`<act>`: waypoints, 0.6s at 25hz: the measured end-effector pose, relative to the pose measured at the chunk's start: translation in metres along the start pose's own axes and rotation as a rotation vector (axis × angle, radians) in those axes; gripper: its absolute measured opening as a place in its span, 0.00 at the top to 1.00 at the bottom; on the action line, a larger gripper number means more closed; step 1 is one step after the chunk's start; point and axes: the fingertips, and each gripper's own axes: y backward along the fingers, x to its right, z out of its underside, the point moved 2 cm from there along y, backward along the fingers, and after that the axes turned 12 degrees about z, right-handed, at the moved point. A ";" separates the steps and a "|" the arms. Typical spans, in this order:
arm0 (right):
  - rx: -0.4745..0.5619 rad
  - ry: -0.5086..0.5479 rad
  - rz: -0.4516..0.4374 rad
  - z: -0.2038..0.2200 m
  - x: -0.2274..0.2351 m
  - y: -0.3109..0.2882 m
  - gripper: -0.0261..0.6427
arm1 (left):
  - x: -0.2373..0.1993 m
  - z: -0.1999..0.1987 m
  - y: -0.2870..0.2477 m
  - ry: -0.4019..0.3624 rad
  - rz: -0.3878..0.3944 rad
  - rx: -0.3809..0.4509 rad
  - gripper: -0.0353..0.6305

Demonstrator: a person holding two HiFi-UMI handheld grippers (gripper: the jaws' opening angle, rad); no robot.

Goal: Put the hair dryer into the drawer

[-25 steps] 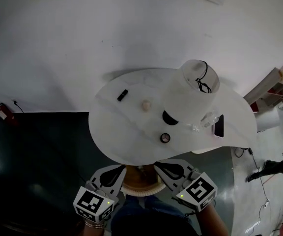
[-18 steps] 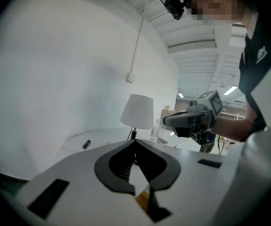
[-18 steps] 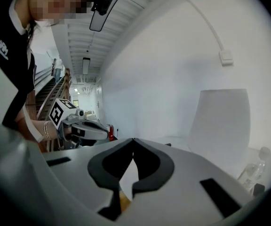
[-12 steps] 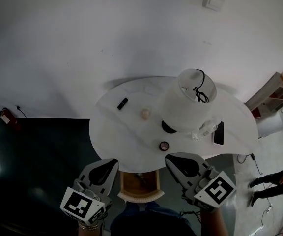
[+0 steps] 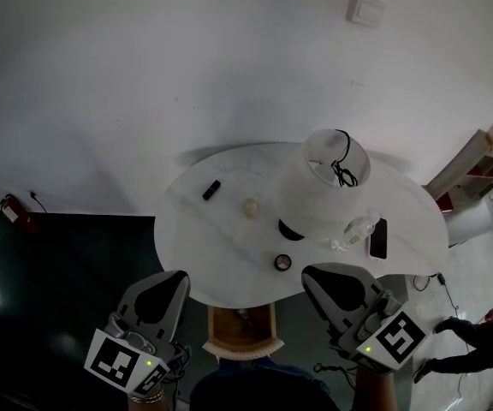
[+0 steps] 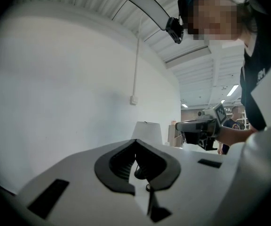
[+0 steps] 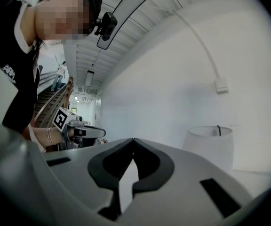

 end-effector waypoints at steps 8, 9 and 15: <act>-0.011 0.025 0.014 0.000 0.006 0.005 0.93 | 0.004 -0.005 0.005 0.003 -0.010 0.013 0.92; -0.013 0.025 0.014 0.000 0.006 0.006 0.93 | 0.005 -0.004 0.006 0.005 -0.011 0.012 0.92; -0.016 0.017 0.009 0.004 0.002 0.012 0.93 | 0.009 0.010 0.011 0.061 -0.017 0.010 0.92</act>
